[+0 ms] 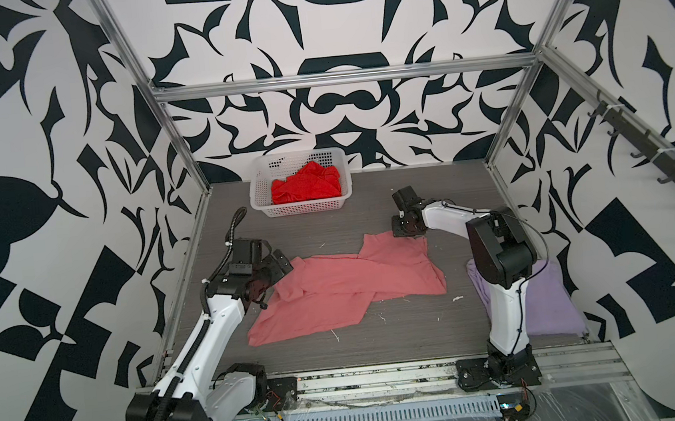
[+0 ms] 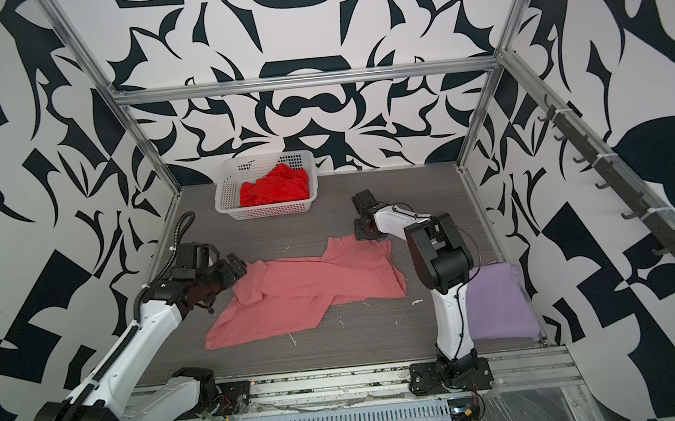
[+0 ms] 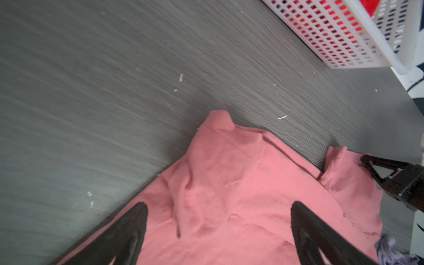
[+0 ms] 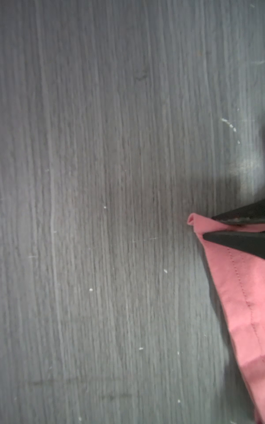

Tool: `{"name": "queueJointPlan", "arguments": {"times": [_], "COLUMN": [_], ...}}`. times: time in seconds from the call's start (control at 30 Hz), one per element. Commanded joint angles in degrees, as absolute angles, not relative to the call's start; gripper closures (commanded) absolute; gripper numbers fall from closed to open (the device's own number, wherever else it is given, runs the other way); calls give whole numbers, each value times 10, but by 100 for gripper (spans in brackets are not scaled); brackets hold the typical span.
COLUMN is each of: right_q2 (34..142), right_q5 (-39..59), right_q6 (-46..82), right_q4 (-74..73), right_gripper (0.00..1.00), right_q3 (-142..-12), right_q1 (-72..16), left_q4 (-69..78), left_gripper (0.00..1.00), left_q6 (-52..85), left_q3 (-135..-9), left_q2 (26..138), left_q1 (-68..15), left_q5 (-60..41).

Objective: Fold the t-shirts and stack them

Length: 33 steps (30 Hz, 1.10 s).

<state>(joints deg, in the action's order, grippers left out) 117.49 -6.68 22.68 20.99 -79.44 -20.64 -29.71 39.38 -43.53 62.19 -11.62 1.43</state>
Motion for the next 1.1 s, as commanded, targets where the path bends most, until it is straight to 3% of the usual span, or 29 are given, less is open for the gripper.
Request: {"name": "queueJointPlan", "arguments": {"times": [0.0,0.27,0.33,0.6,0.8,1.07], "right_q2": [1160,1112,1100,1068,1056,1015], "right_q5": [-78,-83,-86,-79,-80,-99], "right_q6": [236,243,244,249,249,243], "right_q4": [243,235,233,231,240,240], "right_gripper": [100,100,100,100,100,100], "right_q3": [-794,-760,-750,-733,-740,-720], "right_q1": [-208,-207,-207,-208,-207,-207], "left_q4": [-315,-381,-411,-446,-427,-418], "left_gripper": [3,14,21,46,51,87], "left_q6": [355,367,388,451,442,439], "left_q3": [-476,-602,-630,-676,-695,-698], "left_q2": [662,830,873,976,1011,1022], "left_q1": [-137,-250,-267,-288,-287,-286], "left_q5": [2,133,169,246,247,244]}}
